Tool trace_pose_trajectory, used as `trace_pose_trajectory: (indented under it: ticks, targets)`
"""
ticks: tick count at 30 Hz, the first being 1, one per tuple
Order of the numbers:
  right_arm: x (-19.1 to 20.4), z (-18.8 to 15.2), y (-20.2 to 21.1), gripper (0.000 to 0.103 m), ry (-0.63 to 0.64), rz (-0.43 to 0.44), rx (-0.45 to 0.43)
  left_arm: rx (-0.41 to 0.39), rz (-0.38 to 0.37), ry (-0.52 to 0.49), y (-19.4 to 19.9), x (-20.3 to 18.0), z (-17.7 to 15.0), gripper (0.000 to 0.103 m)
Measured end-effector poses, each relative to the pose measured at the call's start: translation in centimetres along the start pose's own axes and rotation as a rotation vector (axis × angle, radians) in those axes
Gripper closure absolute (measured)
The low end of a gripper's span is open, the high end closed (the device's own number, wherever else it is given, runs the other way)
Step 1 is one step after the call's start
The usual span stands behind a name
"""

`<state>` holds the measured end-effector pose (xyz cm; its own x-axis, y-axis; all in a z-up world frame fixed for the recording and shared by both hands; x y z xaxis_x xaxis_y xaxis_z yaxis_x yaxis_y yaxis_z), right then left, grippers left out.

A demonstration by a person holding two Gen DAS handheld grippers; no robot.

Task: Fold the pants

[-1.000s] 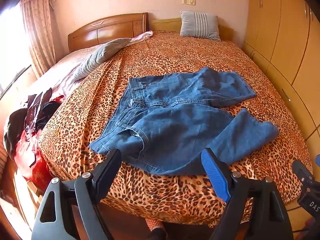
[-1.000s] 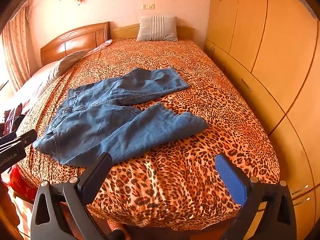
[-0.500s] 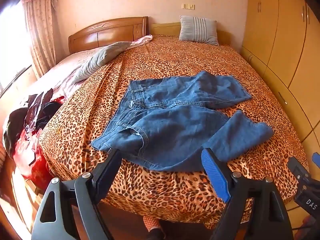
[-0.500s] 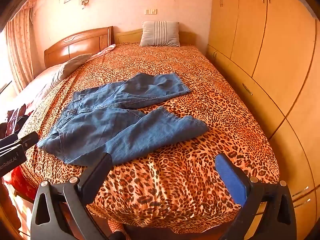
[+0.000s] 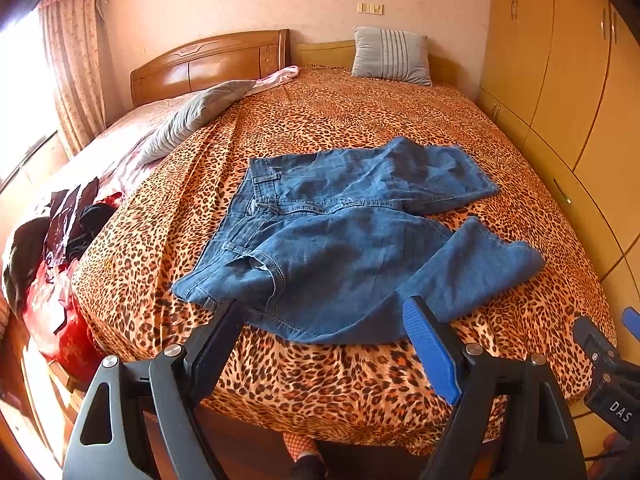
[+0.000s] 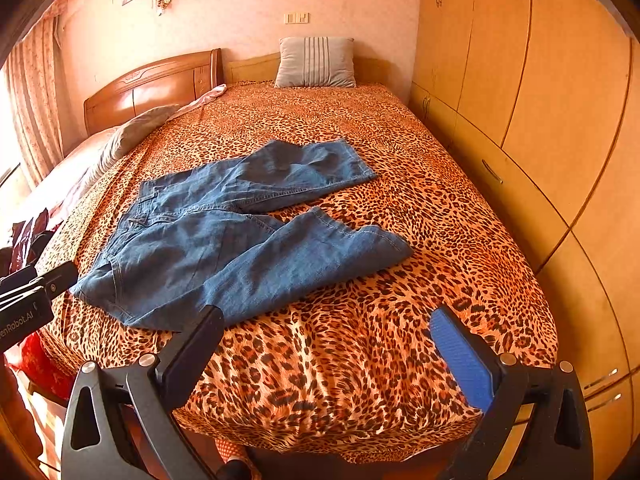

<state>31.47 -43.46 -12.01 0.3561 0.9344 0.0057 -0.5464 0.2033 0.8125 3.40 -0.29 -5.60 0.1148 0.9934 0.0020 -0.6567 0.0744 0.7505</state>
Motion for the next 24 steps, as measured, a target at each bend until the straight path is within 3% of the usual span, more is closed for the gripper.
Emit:
trace_pose_trajectory:
  ticks: [24]
  targets:
    - [1.2, 0.0, -1.9, 0.000, 0.009, -0.002, 0.042, 0.054, 0.003, 0.010, -2.6, 0.4, 0.2, 0.020]
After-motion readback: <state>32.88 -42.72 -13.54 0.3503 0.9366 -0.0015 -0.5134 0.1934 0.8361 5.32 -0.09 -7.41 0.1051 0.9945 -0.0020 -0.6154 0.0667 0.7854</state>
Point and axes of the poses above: each gripper's, at about its wrist camera, not at the fingertips, and y roughly against the way its jaws point, x to its left, z to its top, the point moved 9 cm from there along -y, roughly the way its jaws point
